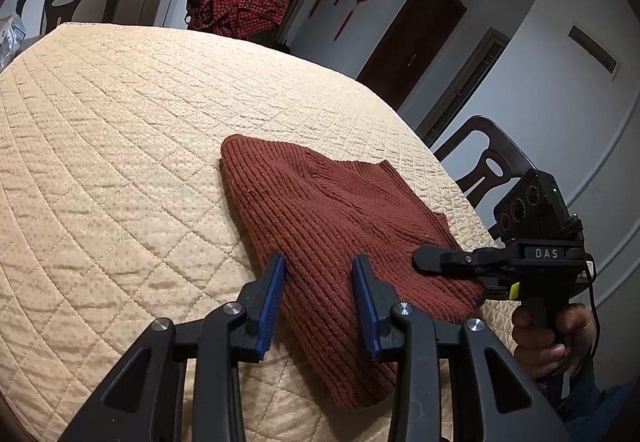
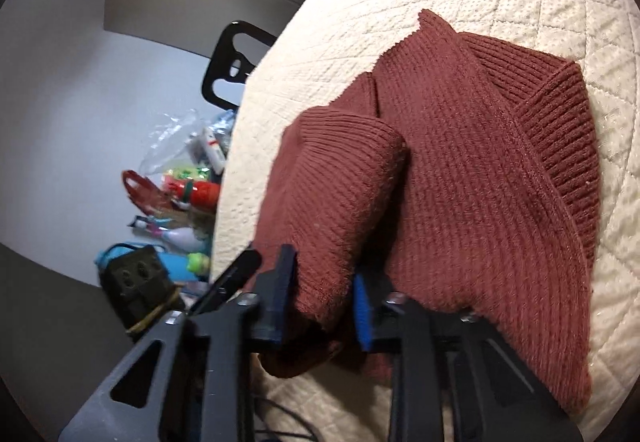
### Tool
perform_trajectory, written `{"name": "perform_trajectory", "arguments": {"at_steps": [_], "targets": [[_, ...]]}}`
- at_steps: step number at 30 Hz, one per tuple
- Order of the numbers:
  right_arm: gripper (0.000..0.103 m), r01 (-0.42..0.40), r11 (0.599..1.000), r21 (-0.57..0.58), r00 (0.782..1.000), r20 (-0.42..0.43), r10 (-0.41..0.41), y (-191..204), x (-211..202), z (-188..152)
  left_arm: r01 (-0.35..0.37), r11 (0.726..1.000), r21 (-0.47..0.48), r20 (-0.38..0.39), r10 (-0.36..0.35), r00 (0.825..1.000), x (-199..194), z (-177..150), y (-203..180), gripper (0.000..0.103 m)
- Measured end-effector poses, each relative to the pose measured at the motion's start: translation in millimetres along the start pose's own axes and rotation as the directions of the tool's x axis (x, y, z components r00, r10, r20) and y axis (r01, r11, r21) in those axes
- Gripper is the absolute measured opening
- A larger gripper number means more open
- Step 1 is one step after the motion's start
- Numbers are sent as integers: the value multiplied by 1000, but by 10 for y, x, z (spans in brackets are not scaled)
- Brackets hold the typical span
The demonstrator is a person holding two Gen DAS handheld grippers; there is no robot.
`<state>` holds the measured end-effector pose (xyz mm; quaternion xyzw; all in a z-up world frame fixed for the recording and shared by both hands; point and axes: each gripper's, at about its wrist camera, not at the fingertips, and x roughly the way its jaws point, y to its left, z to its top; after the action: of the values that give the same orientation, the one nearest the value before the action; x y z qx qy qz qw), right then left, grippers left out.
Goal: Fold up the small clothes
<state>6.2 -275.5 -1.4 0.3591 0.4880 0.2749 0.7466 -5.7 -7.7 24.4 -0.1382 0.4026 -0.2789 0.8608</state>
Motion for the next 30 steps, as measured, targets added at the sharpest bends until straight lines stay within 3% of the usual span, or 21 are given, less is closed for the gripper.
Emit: {"name": "perform_trajectory", "arguments": {"at_steps": [6,12,17,19,25,30], "targets": [[18,19,990,-143,996,89,-6,199,-278,41,0,999,36,1,0,1000,-7,82,-158,38],[18,86,965,-247,981,191,-39,207,-770,116,65,994,90,17,-67,998,47,247,-468,38],[18,159,978,-137,979,149,-138,-279,-701,95,72,991,112,-47,-67,997,275,199,-567,38],[18,156,981,-116,980,139,-140,-377,-680,40,71,989,126,-55,-65,996,280,172,-597,38],[19,132,986,-104,982,152,-115,-432,-715,17,44,985,165,-77,-32,997,299,123,-650,38],[22,183,974,-135,970,188,-157,-323,-861,-44,23,984,179,-76,-10,997,212,86,-671,38]]}}
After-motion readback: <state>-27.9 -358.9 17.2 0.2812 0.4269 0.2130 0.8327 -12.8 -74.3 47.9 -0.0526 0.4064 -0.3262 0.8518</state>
